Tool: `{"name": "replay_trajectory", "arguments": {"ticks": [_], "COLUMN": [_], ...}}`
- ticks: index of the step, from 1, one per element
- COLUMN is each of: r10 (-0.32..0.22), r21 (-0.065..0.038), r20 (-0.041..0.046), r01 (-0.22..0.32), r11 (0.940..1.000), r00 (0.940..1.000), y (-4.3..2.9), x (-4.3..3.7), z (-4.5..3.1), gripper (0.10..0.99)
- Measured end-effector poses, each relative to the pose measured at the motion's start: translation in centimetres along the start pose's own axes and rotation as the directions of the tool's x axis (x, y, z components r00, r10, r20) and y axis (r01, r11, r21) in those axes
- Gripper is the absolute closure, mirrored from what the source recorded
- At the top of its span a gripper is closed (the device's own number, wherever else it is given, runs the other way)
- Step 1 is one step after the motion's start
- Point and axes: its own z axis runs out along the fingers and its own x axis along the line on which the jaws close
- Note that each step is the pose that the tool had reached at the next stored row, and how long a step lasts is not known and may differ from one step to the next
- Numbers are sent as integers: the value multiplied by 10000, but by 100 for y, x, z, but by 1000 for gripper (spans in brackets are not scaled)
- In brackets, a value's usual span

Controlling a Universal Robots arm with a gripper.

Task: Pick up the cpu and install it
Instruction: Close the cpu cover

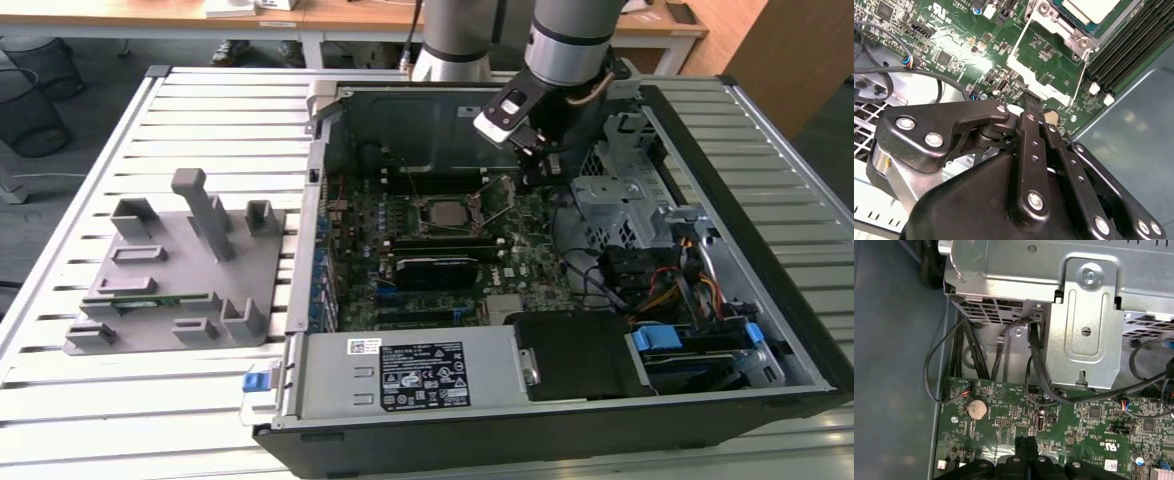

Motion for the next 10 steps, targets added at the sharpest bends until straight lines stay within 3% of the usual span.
{"name": "replay_trajectory", "arguments": {"ticks": [10], "r10": [2], "r21": [-1], "r20": [-2], "r01": [-2], "r11": [10000], "r00": [10000], "y": [-104], "x": [9], "z": [-1], "gripper": [980]}}
